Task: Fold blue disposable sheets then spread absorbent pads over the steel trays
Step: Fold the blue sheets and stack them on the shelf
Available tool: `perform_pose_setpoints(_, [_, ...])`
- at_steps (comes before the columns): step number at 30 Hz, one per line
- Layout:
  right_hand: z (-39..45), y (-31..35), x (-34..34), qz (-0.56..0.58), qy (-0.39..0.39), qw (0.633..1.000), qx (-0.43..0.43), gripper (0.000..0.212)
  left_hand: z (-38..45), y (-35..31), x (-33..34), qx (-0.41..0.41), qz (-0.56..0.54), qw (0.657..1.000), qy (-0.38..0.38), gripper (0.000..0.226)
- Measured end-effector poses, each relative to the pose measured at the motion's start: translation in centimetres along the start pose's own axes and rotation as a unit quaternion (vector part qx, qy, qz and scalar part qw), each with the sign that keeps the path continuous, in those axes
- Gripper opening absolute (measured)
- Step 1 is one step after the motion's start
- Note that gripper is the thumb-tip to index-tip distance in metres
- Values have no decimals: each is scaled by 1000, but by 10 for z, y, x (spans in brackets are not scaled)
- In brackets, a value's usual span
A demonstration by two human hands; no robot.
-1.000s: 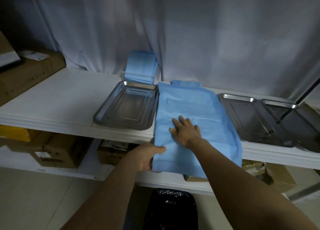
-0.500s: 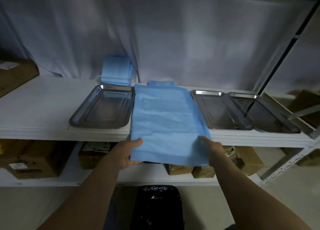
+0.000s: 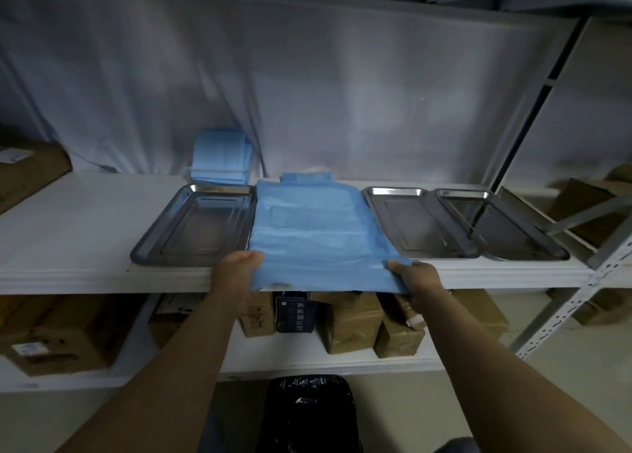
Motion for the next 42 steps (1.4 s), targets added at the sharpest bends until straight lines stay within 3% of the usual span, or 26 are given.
perform_pose_setpoints(3, [-1,18,-4,61,-11,998,-32,37,-3,-15,4,-66,-106,992,21,6])
perform_pose_setpoints(5, [-4,25,-7,101,-1,994,-32,42,-3,-20,5,-73,-129,987,62,21])
perform_pose_setpoints(8, [-12,36,-8,173,44,984,-8,17,-5,-21,-1,27,-7,997,74,31])
perform_pose_setpoints(9, [-15,39,-7,186,62,980,-4,20,-7,-22,-4,65,25,995,64,35])
perform_pose_setpoints(12, [-19,43,-4,21,76,994,-75,28,-14,-23,-7,121,87,989,15,35])
perform_pose_setpoints(16, [-21,43,-4,-198,20,966,-168,28,-17,-29,-4,179,151,972,-17,10])
perform_pose_setpoints(23, [3,74,0,-197,-26,951,-236,35,9,-58,9,212,169,962,-33,10])
perform_pose_setpoints(30, [50,69,38,-301,-30,927,-220,36,54,-46,39,198,316,927,-51,29])
perform_pose_setpoints(34, [66,72,64,-350,-27,913,-209,28,72,-34,53,173,411,895,-7,35])
perform_pose_setpoints(38, [69,88,115,-370,-50,871,-320,30,86,-31,62,202,441,874,1,24])
perform_pose_setpoints(42, [58,102,193,-343,32,871,-350,24,93,-36,72,251,514,819,26,29])
Point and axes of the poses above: each hand's wrist, its own z-axis towards the middle knuckle, its own x-axis out of the palm, y = z × x, the point moved 4 cm from there along z, towards the middle knuckle, and after that the axes turned 8 degrees about -y, right-handed, at the moved point
